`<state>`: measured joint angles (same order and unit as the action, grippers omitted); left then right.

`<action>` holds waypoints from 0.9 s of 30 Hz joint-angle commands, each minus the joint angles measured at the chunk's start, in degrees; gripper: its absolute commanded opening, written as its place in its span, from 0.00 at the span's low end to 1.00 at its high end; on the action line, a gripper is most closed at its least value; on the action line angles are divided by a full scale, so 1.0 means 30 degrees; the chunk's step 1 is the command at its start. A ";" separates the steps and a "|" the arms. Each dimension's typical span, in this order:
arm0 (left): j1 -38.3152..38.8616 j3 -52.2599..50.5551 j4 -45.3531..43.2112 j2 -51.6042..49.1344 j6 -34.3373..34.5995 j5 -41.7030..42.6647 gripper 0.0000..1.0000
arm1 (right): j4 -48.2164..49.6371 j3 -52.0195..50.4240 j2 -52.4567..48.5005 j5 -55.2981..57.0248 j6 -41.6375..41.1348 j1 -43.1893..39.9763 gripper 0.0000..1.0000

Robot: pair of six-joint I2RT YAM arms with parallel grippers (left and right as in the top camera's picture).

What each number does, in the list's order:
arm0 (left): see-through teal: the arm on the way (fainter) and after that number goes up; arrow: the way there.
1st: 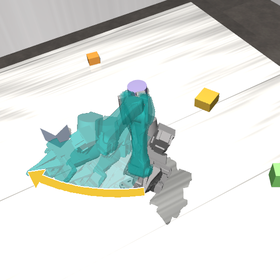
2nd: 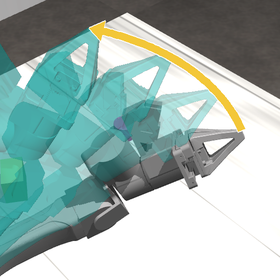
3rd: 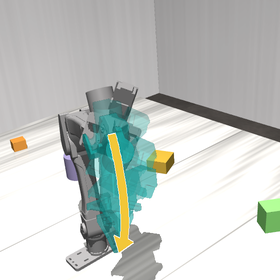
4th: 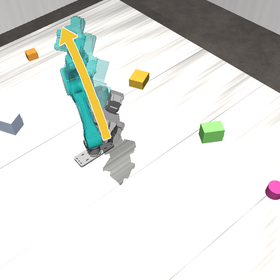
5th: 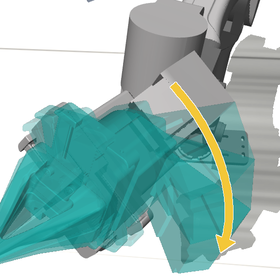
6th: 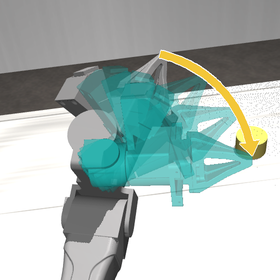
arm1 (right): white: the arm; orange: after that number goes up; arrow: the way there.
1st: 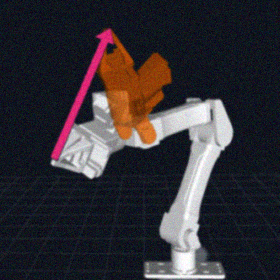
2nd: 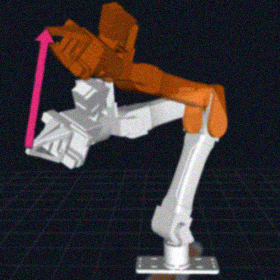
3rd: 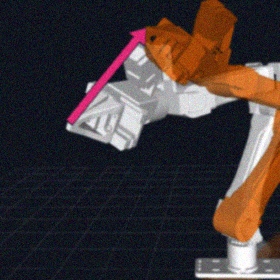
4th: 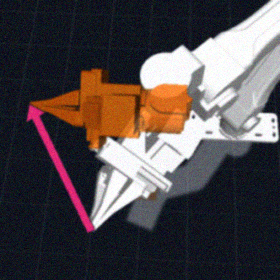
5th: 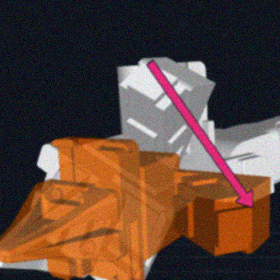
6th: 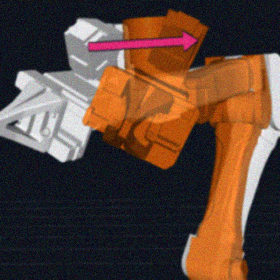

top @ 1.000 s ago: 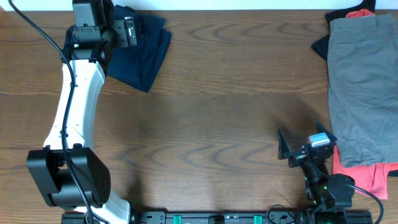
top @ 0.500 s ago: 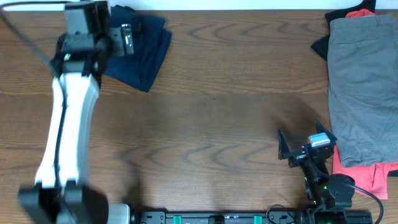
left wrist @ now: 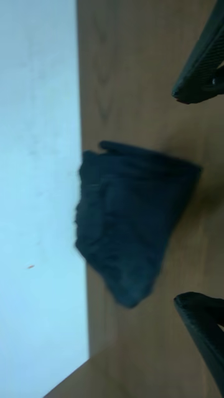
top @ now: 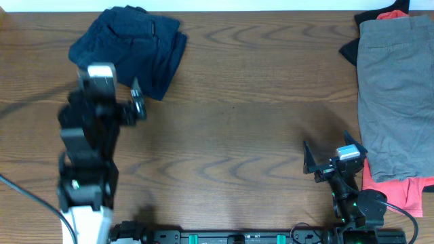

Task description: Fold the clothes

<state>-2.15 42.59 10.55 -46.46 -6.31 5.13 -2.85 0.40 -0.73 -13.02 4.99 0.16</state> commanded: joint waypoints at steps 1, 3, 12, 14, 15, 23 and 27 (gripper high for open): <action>-0.0044 -0.2980 -0.0765 0.2878 -0.0313 0.0743 0.98 | -0.0102 -0.0029 0.0117 0.0131 -0.0219 -0.0175 0.99; -0.0044 -0.4699 -0.1246 0.4517 -0.0313 0.0809 0.98 | -0.0102 -0.0029 0.0117 0.0131 -0.0219 -0.0175 0.99; -0.0044 -0.9821 -0.2565 1.0360 -0.0335 0.1005 0.98 | -0.0102 -0.0029 0.0117 0.0131 -0.0219 -0.0175 0.99; -0.0044 -1.0411 -0.2557 1.1278 -0.0328 0.0998 0.98 | -0.0102 -0.0029 0.0117 0.0131 -0.0219 -0.0175 0.99; -0.0044 -1.0775 -0.2565 1.1795 -0.0335 0.0998 0.98 | -0.0102 -0.0029 0.0117 0.0131 -0.0219 -0.0175 0.99; 0.0219 -1.3231 -0.3286 1.4280 -0.0321 0.1013 0.98 | -0.0102 -0.0029 0.0117 0.0131 -0.0219 -0.0175 0.99; 0.0335 -1.3777 -0.3264 1.4892 -0.0321 0.1013 0.98 | -0.0102 -0.0029 0.0117 0.0131 -0.0219 -0.0175 0.99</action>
<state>-1.41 2.09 1.34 -3.36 -6.35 7.57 -2.85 0.40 -0.73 -13.02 4.99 0.16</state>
